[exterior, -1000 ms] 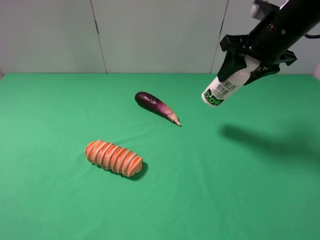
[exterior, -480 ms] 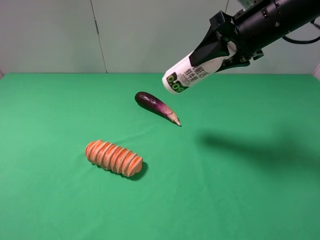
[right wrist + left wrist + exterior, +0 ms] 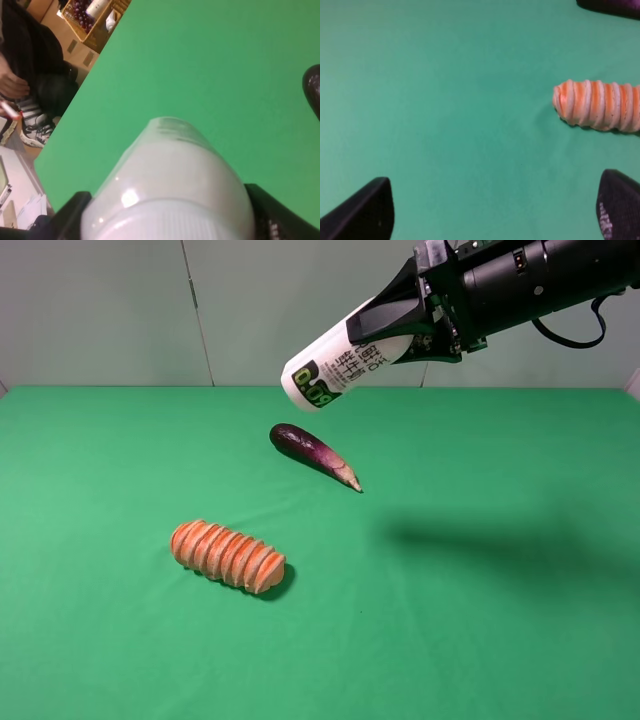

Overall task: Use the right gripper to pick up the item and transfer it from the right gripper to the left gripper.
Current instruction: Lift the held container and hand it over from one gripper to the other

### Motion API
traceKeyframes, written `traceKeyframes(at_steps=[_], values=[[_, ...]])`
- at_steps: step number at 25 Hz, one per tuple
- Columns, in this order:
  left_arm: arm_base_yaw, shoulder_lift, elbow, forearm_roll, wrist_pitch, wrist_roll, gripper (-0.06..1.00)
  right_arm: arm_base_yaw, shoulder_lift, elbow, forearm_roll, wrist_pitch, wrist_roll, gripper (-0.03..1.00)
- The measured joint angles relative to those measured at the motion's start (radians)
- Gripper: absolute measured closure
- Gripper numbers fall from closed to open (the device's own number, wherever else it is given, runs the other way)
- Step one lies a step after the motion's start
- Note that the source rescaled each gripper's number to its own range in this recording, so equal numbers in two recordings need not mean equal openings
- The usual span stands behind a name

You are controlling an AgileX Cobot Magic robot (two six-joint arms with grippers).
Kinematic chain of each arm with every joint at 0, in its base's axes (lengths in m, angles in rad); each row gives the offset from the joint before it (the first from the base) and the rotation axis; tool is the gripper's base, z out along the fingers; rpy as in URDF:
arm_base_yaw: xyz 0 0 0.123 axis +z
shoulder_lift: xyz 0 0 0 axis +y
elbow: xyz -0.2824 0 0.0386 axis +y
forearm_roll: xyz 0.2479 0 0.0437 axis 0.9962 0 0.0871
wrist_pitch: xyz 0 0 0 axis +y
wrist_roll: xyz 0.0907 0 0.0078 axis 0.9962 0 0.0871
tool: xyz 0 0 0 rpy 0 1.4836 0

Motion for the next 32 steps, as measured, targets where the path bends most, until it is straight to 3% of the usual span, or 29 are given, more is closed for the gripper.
traceKeyframes(at_steps=[12,32], values=[[0.000,0.000,0.000,0.000,0.000,0.000,0.38,0.000,0.000,0.000,0.074,-0.040,-0.022,0.97],[0.000,0.000,0.000,0.000,0.000,0.000,0.38,0.000,0.000,0.000,0.075,-0.024,-0.024,0.97]])
